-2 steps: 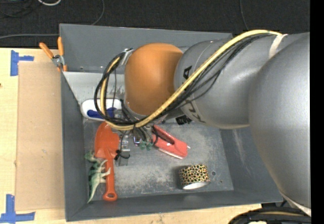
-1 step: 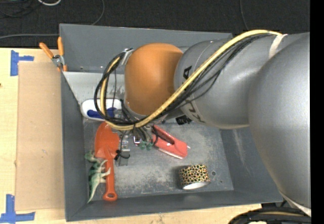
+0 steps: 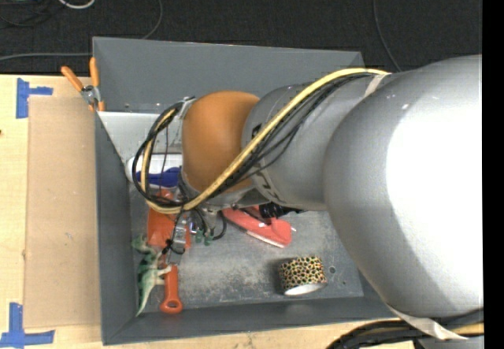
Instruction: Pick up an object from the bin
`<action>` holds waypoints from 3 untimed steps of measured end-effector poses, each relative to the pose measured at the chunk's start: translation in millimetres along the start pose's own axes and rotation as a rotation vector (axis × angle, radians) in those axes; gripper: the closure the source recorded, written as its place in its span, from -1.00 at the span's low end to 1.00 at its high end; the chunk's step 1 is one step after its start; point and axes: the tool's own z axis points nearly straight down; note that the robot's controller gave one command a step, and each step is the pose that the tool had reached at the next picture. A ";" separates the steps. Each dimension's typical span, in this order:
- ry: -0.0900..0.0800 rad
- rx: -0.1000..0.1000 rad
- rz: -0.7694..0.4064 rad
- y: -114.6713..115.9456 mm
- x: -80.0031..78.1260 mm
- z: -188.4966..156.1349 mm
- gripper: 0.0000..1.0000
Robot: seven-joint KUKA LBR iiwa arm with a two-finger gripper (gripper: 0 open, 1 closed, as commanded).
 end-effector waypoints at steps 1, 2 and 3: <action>-0.007 -0.004 -0.202 27.3 -3.6 -8.2 -1.00; 0.005 0.003 -0.219 18.7 -14.1 39.6 -1.00; -0.010 -0.006 -0.169 31.3 -8.2 22.5 -1.00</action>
Offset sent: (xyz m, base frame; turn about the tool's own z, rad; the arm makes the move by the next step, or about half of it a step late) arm 0.0177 0.0148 -0.0398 -0.2204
